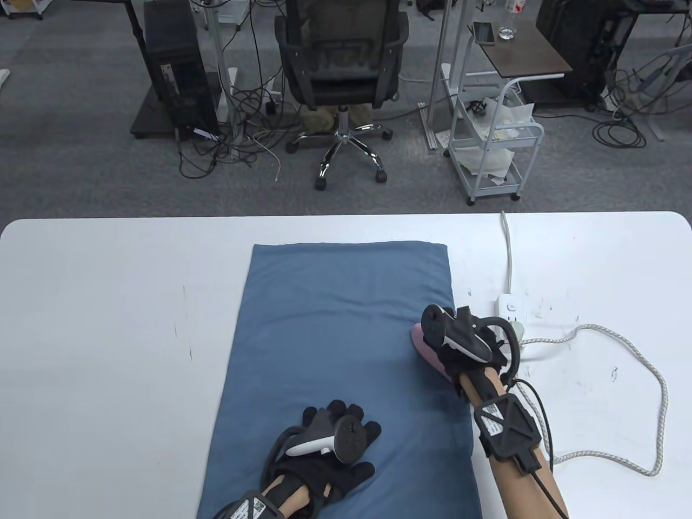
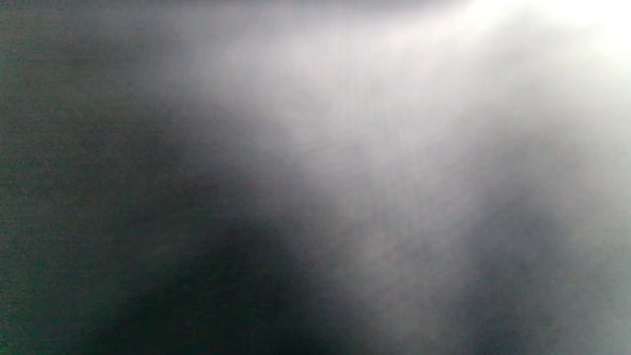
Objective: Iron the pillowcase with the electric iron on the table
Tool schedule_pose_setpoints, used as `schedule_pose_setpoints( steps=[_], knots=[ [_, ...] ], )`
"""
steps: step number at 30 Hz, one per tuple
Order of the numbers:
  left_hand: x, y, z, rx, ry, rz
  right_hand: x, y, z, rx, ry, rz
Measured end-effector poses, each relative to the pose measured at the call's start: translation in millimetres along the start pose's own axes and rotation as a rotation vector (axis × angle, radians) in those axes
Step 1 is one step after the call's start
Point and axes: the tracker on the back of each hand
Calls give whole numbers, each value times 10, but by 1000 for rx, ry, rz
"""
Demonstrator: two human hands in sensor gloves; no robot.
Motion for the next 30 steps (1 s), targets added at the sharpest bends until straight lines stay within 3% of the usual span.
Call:
schedule_pose_setpoints(
  steps=[6, 12, 17, 24, 30],
  knots=[
    [0, 0, 0, 0, 0, 0, 125, -78, -25, -29, -129, 55],
    [0, 0, 0, 0, 0, 0, 259, 191, -237, 57, -392, -39],
    [2, 1, -2, 0, 1, 0, 247, 445, -421, 126, -376, -153],
    [-3, 24, 44, -40, 4, -1, 203, 501, -492, 114, -430, -229],
    [68, 73, 383, -158, -3, 11, 238, 518, -547, 131, -415, -250]
  ],
)
Point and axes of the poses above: the tracker on the back of each hand, its own x axis roughly to the little-finger side, its own y axis roughly from the fingertips to the wrist, z = x × y, and after that the axes turned 2 degrees about -y, right-handed
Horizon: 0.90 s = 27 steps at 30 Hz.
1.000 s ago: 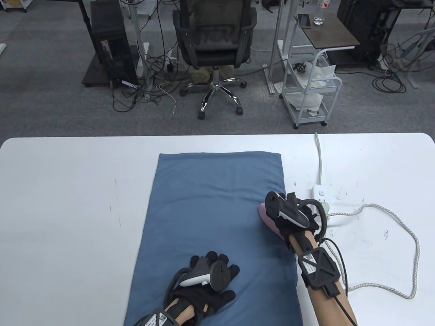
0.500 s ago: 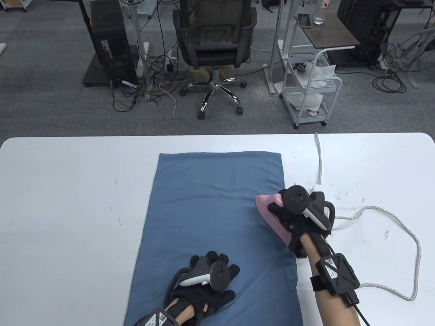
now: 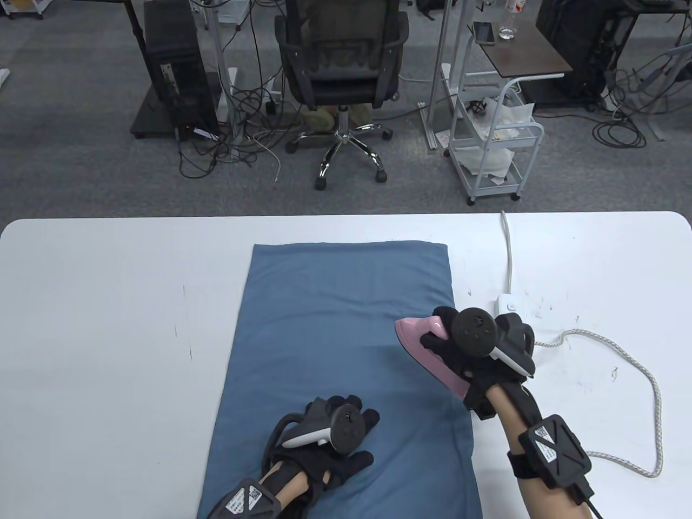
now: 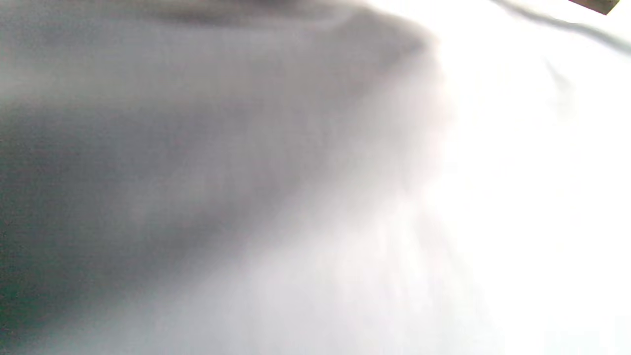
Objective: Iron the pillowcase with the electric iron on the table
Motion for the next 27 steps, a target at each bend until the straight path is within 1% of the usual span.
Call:
schedule_pose_setpoints(
  steps=[2, 6, 8, 11, 13, 15, 18, 21, 24, 27],
  knots=[
    [74, -105, 115, -6, -19, 42, 22, -1, -2, 1, -1, 5],
    [219, -364, 260, 5, -45, 122, 54, -1, -5, 0, 19, 10],
    [280, -477, 281, 20, -16, 139, 67, 0, -1, -2, 18, 13],
    [331, -578, 240, 34, 55, 138, 81, -4, 11, -7, 16, 14],
    [342, -623, 193, 72, 43, 132, 82, -6, 20, -10, 19, 14],
    [345, -582, 146, 99, 1, 114, 79, -11, 29, -15, 20, 14],
    [336, -485, 35, 121, 48, 97, 61, -14, 45, -19, 25, 13],
    [299, -345, -73, 123, 59, 104, 19, -9, 62, -21, 39, 3],
    [259, -194, -185, 122, 69, 113, -67, 10, 98, -30, 57, -19],
    [219, -63, -284, 118, 81, 125, -211, 41, 183, -54, 89, -65]
  ],
)
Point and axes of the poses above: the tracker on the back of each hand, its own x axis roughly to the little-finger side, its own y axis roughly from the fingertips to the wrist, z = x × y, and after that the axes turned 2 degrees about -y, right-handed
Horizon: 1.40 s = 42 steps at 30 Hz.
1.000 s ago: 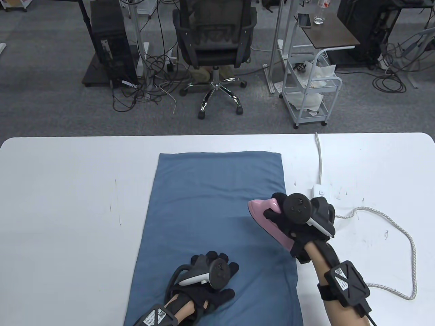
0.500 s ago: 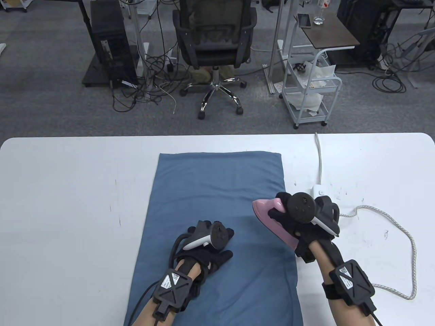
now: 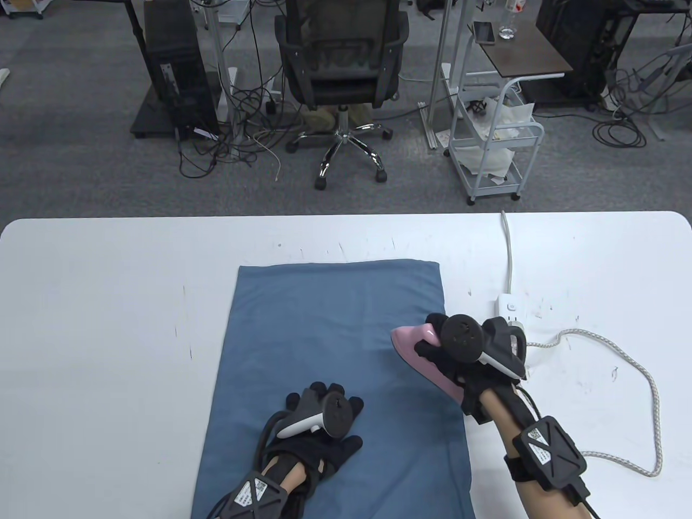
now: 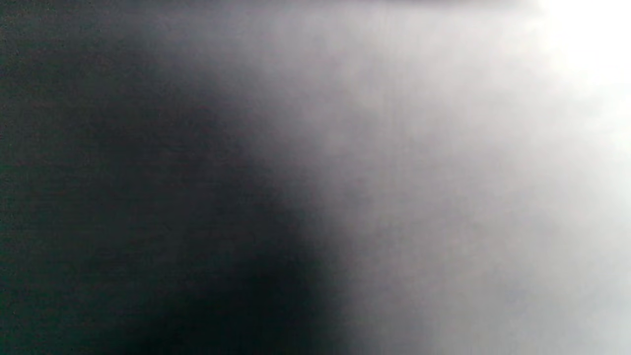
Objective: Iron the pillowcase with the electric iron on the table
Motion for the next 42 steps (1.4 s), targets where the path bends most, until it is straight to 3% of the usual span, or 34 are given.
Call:
schedule_pose_setpoints(
  steps=[8, 16, 20, 29, 33, 36, 42],
  knots=[
    [-25, 102, -109, 3, 6, 0, -494, 114, 331, -128, 89, -166],
    [-27, 103, -109, 5, 6, -1, -605, 182, 552, -184, 180, -196],
    [-29, 108, -108, 6, 6, -1, -518, 25, 563, -158, 206, -122],
    [-30, 110, -111, 7, 7, -2, -124, -760, 573, -122, 239, 193],
    [-31, 110, -112, 6, 6, -1, -62, -879, 553, -144, 207, 241],
    [-31, 110, -113, 6, 5, 0, -135, -827, 512, -176, 182, 188],
    [-30, 110, -114, 6, 4, 2, -639, -356, 479, -165, 177, -76]
  ],
)
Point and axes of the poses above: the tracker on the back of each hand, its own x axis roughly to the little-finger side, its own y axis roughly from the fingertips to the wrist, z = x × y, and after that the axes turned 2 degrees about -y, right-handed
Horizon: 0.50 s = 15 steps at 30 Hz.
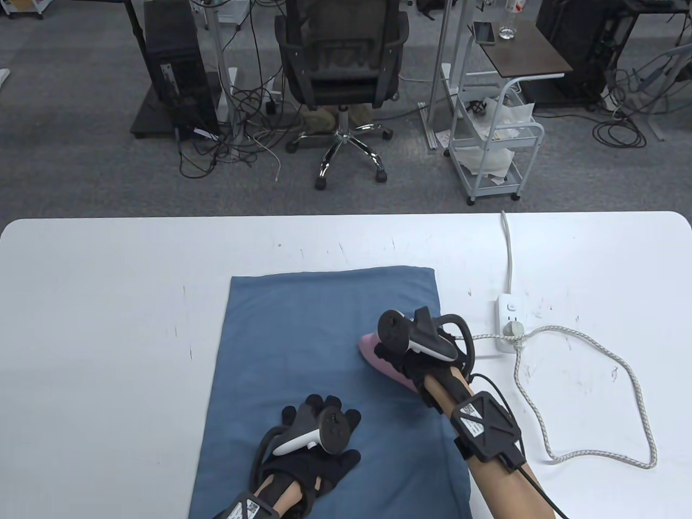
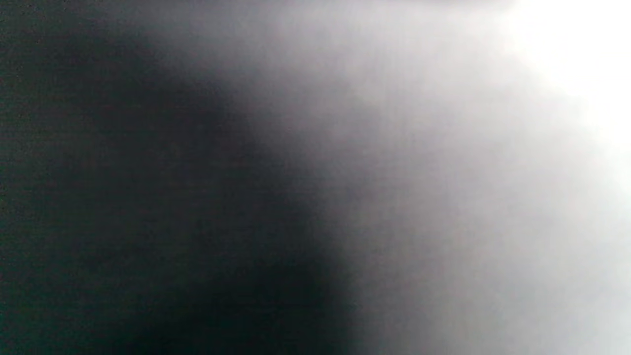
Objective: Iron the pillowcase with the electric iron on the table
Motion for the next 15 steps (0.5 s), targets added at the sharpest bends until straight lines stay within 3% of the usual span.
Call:
schedule_pose_setpoints(
  steps=[4, 8, 10, 15],
  knots=[
    [0, -1, 0, 0, 0, 0, -208, 188, 52, -37, 40, -109],
    [0, -1, -2, 1, 0, -1, -244, 180, 133, -19, 37, -128],
    [2, 1, 1, 1, 0, -2, -232, 102, 155, 24, 25, -107],
    [0, -1, 1, 3, -2, -4, -2, -447, 135, 27, 3, 71]
  ],
)
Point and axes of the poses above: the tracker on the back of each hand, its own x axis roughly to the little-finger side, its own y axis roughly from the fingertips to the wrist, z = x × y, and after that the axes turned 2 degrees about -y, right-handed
